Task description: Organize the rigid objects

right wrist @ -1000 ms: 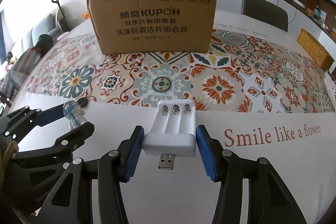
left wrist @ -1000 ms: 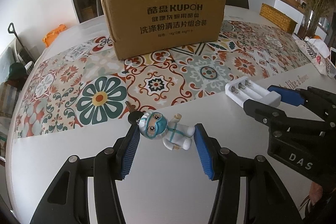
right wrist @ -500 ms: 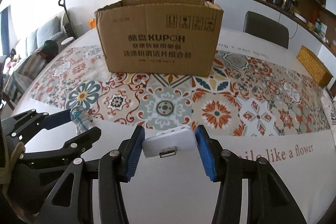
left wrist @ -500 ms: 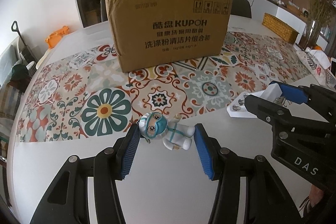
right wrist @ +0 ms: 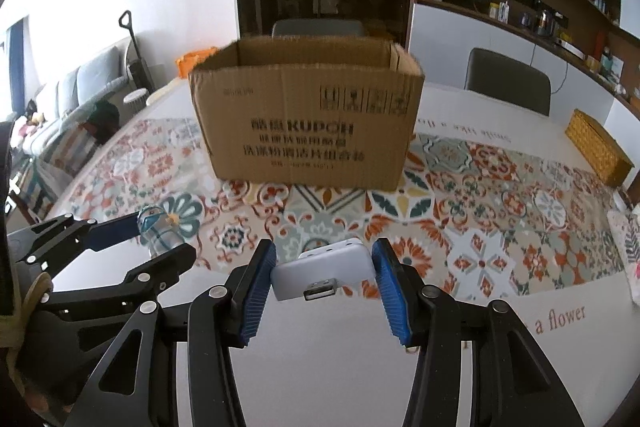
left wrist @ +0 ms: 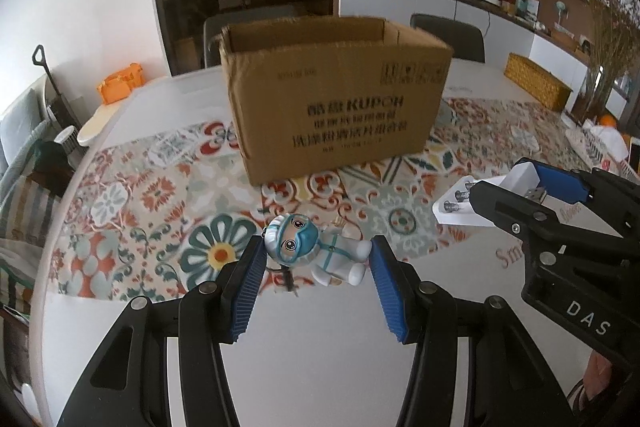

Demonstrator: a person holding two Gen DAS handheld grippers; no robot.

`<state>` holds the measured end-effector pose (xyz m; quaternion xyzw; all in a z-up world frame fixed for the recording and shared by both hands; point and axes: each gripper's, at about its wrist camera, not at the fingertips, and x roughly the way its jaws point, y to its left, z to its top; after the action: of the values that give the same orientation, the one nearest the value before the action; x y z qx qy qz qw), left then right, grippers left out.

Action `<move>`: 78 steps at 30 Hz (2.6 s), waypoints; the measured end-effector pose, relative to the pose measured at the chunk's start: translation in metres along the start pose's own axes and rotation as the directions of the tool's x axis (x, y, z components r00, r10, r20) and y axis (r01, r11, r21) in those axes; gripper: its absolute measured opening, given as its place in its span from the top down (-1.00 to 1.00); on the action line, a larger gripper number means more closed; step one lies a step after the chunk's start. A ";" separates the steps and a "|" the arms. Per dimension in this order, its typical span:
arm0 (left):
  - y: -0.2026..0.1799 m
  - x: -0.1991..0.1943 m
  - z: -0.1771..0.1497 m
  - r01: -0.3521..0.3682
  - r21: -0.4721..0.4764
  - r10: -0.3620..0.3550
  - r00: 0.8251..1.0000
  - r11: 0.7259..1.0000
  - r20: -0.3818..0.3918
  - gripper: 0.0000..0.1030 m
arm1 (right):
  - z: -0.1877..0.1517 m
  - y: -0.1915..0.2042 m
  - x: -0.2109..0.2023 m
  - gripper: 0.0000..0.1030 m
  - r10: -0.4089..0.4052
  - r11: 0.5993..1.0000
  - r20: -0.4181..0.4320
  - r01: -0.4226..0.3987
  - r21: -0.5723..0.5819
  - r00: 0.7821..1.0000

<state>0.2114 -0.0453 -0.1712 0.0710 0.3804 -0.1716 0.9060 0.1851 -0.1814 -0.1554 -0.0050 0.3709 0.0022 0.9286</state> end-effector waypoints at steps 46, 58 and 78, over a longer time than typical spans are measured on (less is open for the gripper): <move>0.033 0.006 0.220 -0.059 -0.024 0.063 0.976 0.998 0.208 -0.02 | 0.204 -0.024 0.006 0.03 0.087 0.996 0.307 -0.081 -0.032 0.948; 0.037 0.052 0.224 -0.065 -0.040 0.067 0.997 0.997 0.043 -0.24 | 0.218 -0.044 0.066 0.03 0.150 0.988 0.121 -0.154 0.029 0.981; 0.072 -0.004 0.202 -0.265 -0.172 0.276 0.960 0.949 0.046 -1.00 | 0.223 -0.027 0.053 -0.53 0.072 0.997 0.031 -0.072 0.011 0.997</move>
<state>0.3690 -0.0295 -0.0271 0.0415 0.3482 -0.0160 0.9364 0.3770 -0.2061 -0.0297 0.0143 0.3567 0.0334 0.9335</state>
